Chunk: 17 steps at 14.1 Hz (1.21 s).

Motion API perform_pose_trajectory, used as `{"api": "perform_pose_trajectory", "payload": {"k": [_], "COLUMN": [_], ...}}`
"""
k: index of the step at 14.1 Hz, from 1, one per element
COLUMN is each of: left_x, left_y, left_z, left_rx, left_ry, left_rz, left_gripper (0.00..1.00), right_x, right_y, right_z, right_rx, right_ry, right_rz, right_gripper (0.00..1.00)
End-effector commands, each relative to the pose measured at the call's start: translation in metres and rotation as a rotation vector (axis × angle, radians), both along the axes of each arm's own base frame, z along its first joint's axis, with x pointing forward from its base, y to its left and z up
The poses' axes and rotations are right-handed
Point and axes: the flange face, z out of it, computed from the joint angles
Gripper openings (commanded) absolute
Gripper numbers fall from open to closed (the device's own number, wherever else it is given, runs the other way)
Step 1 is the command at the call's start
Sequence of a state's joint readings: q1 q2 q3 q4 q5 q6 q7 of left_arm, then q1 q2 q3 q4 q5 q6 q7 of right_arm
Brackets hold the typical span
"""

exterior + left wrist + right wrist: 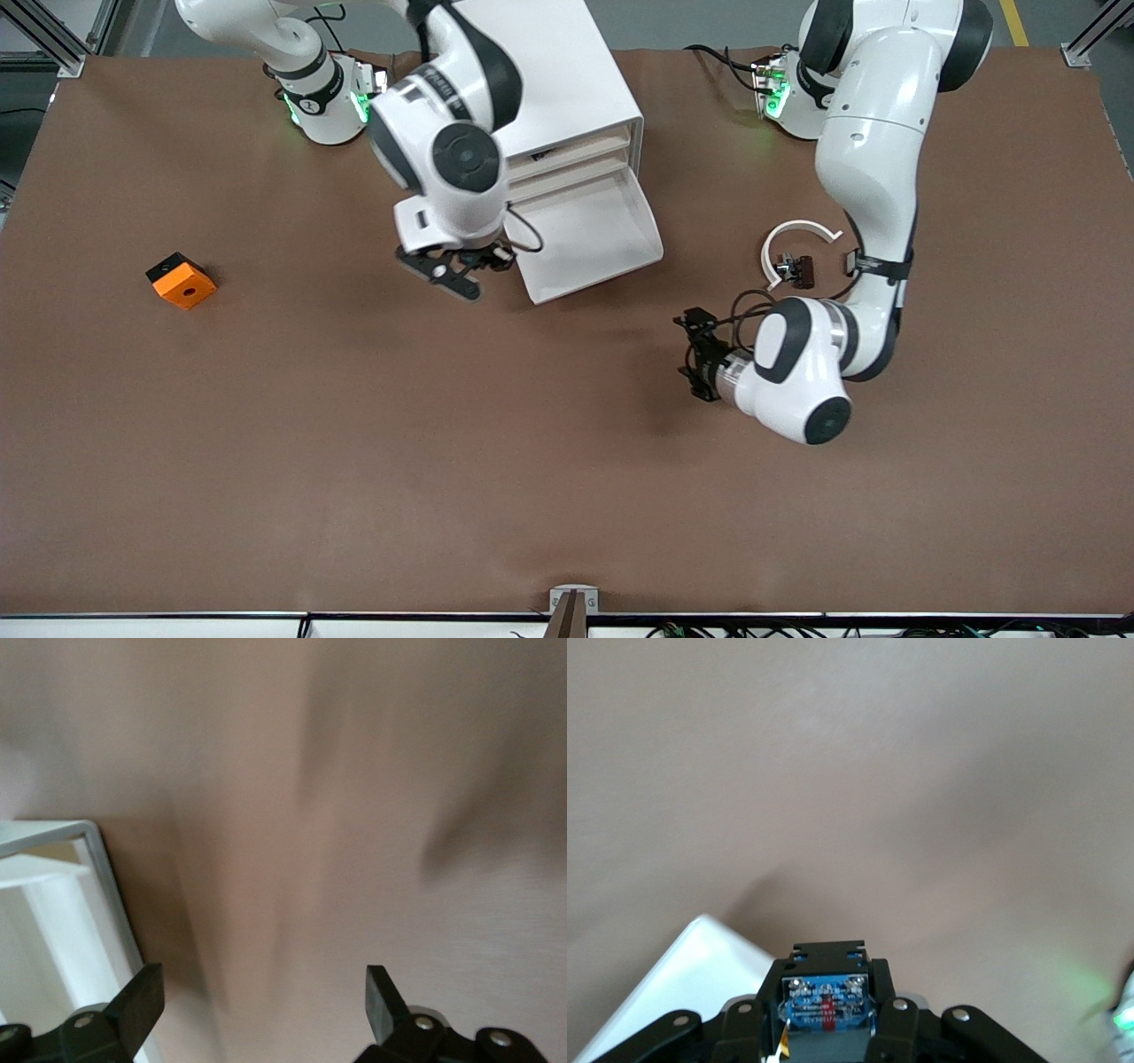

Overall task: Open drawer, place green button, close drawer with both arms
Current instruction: 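Carry the button into the drawer with the right gripper while the left gripper withdraws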

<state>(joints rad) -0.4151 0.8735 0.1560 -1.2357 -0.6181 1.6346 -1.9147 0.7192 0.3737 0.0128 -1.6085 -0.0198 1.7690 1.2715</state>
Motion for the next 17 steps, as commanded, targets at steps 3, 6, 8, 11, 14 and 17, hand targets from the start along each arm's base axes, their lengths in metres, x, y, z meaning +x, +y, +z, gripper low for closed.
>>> {"api": "perform_pose_trajectory", "payload": {"k": [3,6,8,11,14,17], "left_x": [0.026,0.028,0.028,0.029,0.030,0.030], "left_y": [0.065,0.089,0.093,0.101,0.104,0.105], "left_z": [0.034,0.033,0.032,0.030,0.030,0.031], "left_rx": [0.037,0.134,0.166,0.147,0.109,0.023], "left_ry": [-0.131,-0.169,-0.180,-0.188,-0.214,-0.253], "left_rz": [-0.054,-0.190,-0.245,-0.288,-0.400,-0.565], "left_gripper": [1.00,1.00,1.00,1.00,1.00,1.00], "right_x": [-0.019,-0.036,-0.040,-0.053,-0.054,-0.054], "right_y": [0.049,0.083,0.097,0.109,0.109,0.109], "right_z": [-0.030,-0.059,-0.078,-0.098,-0.102,-0.102], "right_rx": [0.096,0.124,0.143,0.131,0.122,0.120], "right_ry": [-0.012,-0.062,-0.085,-0.081,-0.076,-0.075], "right_rz": [-0.210,-0.302,-0.355,-0.350,-0.348,-0.348], "right_gripper": [0.06,0.06,0.07,0.09,0.20,0.88]}}
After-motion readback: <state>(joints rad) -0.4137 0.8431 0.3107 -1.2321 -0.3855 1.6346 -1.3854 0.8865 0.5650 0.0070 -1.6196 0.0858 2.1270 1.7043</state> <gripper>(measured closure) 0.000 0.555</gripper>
